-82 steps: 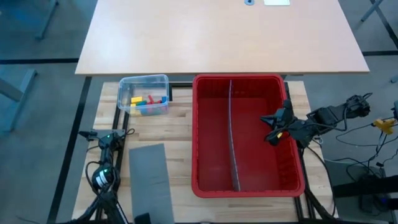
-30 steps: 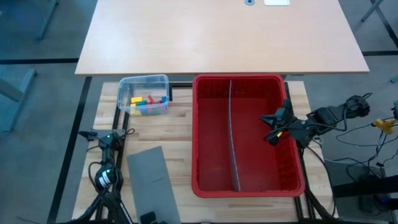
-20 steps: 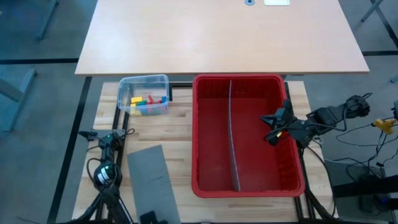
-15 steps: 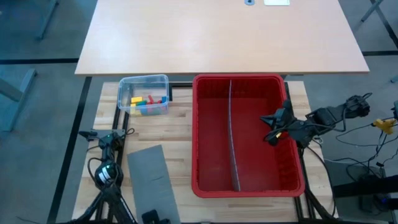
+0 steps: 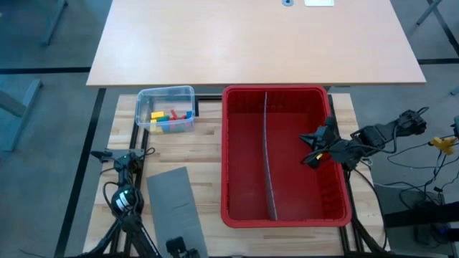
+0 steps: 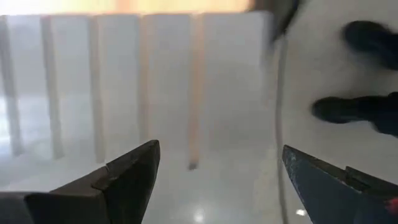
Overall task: Sort blocks
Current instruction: Insert the bin divider into the red bin
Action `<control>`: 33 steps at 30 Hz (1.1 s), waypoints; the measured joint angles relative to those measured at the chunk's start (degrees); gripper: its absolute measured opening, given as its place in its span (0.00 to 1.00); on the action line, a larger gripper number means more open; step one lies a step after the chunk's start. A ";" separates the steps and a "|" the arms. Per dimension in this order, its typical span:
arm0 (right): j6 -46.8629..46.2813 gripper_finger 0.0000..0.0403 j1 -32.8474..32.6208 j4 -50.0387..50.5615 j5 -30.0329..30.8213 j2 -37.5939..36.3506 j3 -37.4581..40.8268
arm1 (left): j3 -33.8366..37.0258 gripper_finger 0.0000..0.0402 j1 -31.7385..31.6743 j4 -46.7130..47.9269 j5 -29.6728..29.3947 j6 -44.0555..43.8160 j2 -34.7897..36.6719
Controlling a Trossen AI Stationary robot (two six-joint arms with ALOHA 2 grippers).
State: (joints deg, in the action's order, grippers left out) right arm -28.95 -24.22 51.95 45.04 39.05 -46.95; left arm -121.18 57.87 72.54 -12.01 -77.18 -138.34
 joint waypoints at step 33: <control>-1.51 0.00 0.08 0.01 1.70 -0.02 0.08 | -1.08 0.79 0.24 2.84 -0.09 7.67 -5.89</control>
State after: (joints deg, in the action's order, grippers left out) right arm -30.46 -24.14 51.96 46.73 39.03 -46.87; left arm -122.26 58.11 75.38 -12.09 -69.52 -144.23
